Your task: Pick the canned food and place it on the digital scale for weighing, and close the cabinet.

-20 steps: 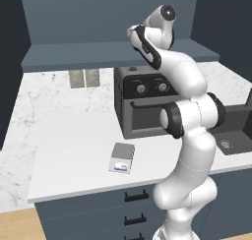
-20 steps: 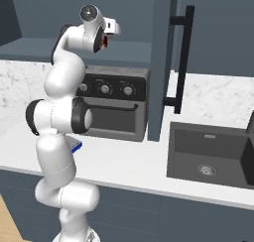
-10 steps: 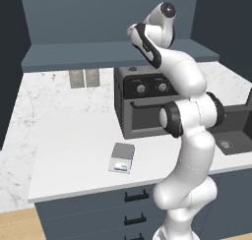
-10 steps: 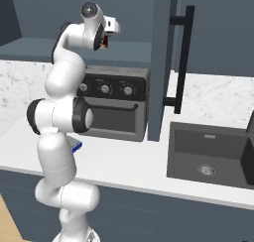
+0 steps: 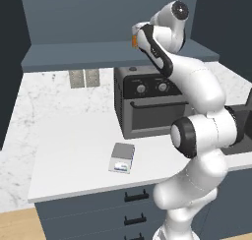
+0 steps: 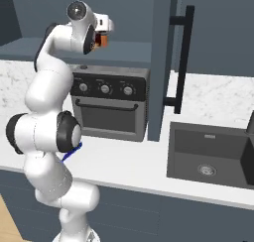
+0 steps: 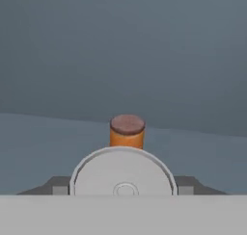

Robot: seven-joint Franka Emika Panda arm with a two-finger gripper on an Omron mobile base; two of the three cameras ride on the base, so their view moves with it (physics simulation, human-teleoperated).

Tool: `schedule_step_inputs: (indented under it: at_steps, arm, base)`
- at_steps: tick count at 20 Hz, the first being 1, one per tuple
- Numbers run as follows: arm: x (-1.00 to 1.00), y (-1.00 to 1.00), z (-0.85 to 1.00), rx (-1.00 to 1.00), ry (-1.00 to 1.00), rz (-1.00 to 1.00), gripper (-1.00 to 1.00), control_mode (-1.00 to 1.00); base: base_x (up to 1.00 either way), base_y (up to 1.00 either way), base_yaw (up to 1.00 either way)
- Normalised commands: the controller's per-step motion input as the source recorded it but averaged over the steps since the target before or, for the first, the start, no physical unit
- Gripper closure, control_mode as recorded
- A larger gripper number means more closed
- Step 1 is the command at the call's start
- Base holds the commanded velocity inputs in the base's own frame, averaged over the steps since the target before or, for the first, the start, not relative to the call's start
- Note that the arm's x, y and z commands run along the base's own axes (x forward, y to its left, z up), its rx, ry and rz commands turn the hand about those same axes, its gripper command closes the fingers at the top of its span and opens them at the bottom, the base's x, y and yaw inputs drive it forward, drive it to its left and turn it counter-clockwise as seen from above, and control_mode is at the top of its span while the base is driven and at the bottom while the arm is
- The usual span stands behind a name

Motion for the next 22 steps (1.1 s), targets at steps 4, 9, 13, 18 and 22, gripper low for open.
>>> schedule_step_inputs:
  at_steps: [4,9,13,18,22]
  arm:
    - [-1.0,0.09,0.0,0.0,-0.34,0.07,1.0,-1.0]
    - [-1.0,0.0,0.51,0.1,-0.17,0.04,1.0,-1.0]
    - [-1.0,0.0,0.75,0.08,0.02,0.06,1.0,-1.0]
    - [-1.0,0.0,0.27,0.02,0.17,0.1,1.0,-1.0]
    - [-1.0,0.01,0.0,0.02,0.02,0.15,1.0,-1.0]
  base:
    - [0.0,0.0,0.0]
    - [0.0,0.0,0.0]
    - [0.0,0.0,0.0]
    - [0.0,0.0,0.0]
    - [0.0,0.0,0.0]
